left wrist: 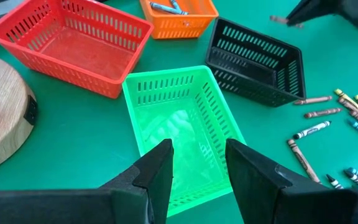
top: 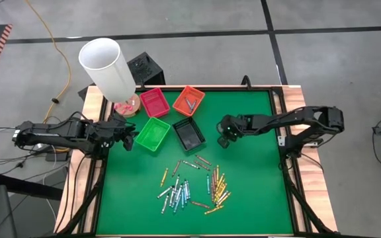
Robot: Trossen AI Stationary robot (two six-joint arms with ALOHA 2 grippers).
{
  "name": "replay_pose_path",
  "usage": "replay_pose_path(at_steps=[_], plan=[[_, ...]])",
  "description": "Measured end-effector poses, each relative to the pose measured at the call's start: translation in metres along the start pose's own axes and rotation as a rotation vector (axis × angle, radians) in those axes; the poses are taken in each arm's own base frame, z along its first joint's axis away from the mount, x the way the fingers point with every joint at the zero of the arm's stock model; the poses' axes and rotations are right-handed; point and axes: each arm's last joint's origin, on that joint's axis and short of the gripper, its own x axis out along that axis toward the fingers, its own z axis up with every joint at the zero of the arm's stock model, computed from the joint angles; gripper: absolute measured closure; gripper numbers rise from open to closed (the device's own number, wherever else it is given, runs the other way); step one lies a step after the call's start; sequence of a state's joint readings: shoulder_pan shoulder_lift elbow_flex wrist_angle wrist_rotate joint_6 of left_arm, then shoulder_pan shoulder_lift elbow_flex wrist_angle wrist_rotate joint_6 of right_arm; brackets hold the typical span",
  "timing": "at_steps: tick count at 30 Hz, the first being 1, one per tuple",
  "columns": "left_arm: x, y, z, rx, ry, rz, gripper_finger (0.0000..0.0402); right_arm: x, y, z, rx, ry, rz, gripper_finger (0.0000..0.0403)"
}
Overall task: Sort crayons
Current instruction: Put the brown crayon into the red bin
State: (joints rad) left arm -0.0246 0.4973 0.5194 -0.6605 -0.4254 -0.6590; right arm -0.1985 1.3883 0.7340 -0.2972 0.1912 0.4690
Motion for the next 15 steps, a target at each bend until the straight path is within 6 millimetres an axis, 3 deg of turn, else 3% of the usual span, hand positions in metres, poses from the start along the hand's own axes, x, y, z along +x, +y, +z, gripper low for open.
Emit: replay_pose_path(at_steps=[8, 15], plan=[[0.0, 0.0, 0.0, 0.002, 0.002, 0.001, 0.0265, -0.023, 0.031, 0.049, -0.025, -0.187, -0.004, 0.0401], [0.0, 0.0, 0.0, 0.013, 0.003, 0.002, 0.0265, -0.018, 0.054, 0.089, -0.047, -0.289, -0.005, 0.0402]])
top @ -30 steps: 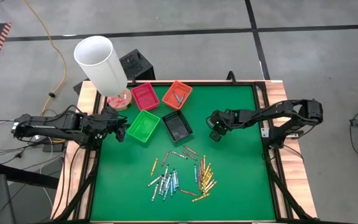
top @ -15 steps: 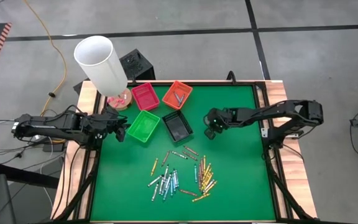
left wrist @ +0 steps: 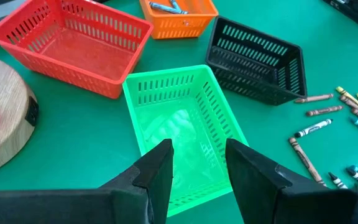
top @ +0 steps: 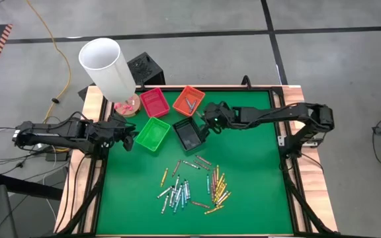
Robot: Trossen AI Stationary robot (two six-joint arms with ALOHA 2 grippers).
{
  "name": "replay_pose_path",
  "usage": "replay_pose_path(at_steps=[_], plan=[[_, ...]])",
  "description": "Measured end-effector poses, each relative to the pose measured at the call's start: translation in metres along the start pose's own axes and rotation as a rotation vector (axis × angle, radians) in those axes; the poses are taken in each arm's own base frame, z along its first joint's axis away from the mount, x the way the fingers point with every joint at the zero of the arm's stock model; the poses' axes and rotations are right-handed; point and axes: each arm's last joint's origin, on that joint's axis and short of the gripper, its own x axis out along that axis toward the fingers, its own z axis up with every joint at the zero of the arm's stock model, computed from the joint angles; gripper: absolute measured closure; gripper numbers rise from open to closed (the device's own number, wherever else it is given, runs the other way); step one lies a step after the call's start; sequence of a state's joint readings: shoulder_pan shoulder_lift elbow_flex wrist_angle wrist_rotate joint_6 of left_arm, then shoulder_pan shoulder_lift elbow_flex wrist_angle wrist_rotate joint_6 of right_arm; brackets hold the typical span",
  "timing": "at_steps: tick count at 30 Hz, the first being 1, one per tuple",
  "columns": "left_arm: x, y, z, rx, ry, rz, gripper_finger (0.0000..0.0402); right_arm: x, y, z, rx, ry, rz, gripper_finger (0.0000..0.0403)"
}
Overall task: Sort crayons
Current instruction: Put the brown crayon into the red bin
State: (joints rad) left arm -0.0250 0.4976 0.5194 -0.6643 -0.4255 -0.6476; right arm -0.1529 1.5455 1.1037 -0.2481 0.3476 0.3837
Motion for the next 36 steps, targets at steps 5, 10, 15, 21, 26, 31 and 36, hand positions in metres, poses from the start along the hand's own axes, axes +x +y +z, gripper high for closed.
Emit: replay_pose_path(at_steps=[5, 10, 15, 21, 26, 31, 36], plan=[[0.0, 0.0, 0.0, 0.0, 0.0, -0.001, 0.0265, 0.031, 0.016, 0.022, -0.014, -0.013, -0.005, 0.0402], [0.0, 0.0, 0.0, 0.002, 0.004, 0.003, 0.0265, 0.067, 0.038, 0.046, -0.071, -0.038, 0.005, 0.0402], [0.0, 0.0, 0.0, 0.003, 0.005, 0.003, 0.0265, 0.098, 0.056, 0.073, -0.114, -0.086, 0.016, 0.0402], [0.0, 0.0, -0.001, 0.003, 0.006, 0.002, 0.0265, 0.128, 0.063, 0.098, -0.129, -0.148, 0.011, 0.0402], [0.0, 0.001, -0.001, 0.022, 0.014, 0.008, 0.0265, 0.155, 0.063, 0.103, -0.116, -0.166, 0.0, 0.0402], [0.0, 0.001, -0.002, 0.026, 0.019, 0.012, 0.0265, 0.186, 0.058, 0.1, -0.101, -0.163, -0.019, 0.0402], [0.0, 0.002, -0.002, 0.031, 0.022, 0.015, 0.0265, 0.204, 0.051, 0.103, -0.077, -0.165, -0.009, 0.0402]])
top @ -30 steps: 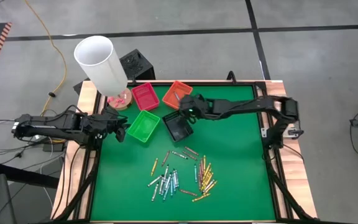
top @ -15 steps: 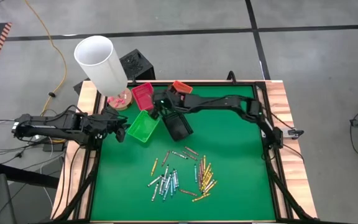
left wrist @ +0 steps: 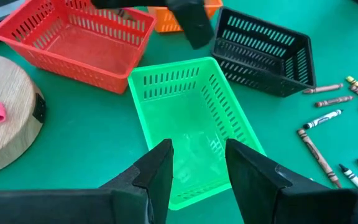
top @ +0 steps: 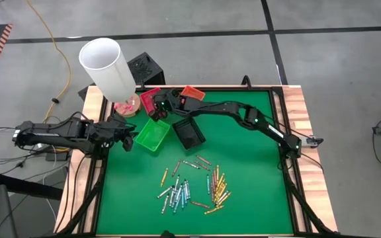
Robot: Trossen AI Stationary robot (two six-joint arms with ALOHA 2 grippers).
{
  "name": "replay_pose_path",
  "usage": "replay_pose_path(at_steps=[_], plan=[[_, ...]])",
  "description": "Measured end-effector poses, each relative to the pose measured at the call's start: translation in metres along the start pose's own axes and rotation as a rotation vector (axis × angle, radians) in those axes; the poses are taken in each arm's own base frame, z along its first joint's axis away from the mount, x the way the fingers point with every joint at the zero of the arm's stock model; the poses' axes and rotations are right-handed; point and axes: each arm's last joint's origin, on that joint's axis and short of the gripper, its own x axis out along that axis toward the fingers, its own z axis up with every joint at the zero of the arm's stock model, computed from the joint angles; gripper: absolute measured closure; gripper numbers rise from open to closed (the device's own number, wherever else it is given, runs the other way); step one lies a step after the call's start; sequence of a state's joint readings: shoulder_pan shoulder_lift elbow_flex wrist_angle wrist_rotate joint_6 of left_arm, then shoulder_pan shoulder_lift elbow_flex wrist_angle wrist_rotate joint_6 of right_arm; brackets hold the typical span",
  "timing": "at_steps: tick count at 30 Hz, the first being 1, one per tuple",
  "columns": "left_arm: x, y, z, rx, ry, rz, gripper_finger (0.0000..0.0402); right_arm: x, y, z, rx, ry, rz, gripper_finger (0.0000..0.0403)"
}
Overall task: Sort crayons
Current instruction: Put the brown crayon into the red bin
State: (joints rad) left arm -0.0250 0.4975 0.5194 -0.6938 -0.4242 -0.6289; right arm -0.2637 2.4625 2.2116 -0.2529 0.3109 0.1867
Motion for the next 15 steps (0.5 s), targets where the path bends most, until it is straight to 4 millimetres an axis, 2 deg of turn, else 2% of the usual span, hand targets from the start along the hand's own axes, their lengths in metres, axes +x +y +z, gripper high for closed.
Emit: replay_pose_path(at_steps=[15], plan=[[0.0, 0.0, 0.0, 0.002, 0.004, 0.004, 0.0265, 0.009, -0.017, -0.002, 0.037, 0.042, 0.009, 0.0397]])
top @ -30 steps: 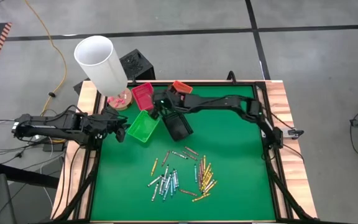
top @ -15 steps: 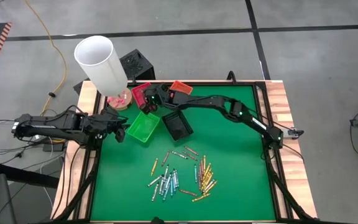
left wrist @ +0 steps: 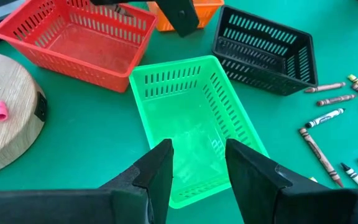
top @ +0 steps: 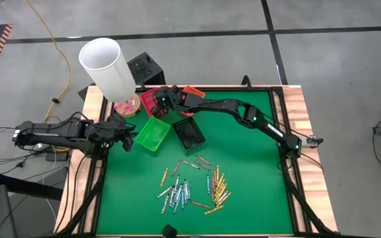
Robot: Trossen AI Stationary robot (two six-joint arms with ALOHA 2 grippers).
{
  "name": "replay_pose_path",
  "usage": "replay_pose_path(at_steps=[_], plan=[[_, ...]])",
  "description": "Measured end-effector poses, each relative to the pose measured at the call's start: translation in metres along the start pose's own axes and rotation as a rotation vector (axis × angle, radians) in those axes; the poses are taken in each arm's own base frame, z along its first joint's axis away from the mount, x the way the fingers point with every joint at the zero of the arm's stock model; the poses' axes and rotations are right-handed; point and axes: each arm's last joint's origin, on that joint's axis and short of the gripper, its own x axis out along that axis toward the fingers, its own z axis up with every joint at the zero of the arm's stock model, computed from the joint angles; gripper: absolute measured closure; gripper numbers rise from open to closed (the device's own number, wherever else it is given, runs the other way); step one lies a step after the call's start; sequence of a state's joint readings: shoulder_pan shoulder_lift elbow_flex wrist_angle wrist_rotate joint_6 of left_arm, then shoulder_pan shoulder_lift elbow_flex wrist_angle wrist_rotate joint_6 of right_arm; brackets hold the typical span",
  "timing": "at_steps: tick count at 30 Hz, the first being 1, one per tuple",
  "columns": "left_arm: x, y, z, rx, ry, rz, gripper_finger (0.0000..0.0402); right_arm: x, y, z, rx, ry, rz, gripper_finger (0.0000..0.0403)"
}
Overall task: Sort crayons
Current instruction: Put the brown crayon into the red bin
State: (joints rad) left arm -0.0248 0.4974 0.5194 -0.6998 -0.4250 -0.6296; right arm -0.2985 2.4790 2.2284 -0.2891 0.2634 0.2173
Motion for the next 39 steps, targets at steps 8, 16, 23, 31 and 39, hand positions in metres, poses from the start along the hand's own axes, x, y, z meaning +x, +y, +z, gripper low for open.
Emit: replay_pose_path(at_steps=[8, 16, 23, 31, 39], plan=[[0.0, 0.0, 0.0, 0.0, 0.0, 0.0, 0.0265, 0.001, -0.007, -0.004, 0.009, 0.055, -0.019, 0.0396], [0.0, 0.0, 0.0, 0.0, -0.001, 0.001, 0.0265, 0.004, -0.011, -0.007, 0.015, 0.077, -0.019, 0.0396], [0.0, 0.0, 0.0, 0.001, 0.0, 0.002, 0.0265, 0.016, -0.012, -0.021, 0.034, 0.117, 0.014, 0.0396], [0.0, 0.0, 0.0, 0.002, 0.002, 0.003, 0.0265, 0.019, -0.011, -0.025, 0.033, 0.13, 0.035, 0.0393], [0.0, 0.0, 0.0, 0.003, 0.004, 0.004, 0.0265, 0.019, -0.012, -0.025, 0.023, 0.128, 0.036, 0.0332]])
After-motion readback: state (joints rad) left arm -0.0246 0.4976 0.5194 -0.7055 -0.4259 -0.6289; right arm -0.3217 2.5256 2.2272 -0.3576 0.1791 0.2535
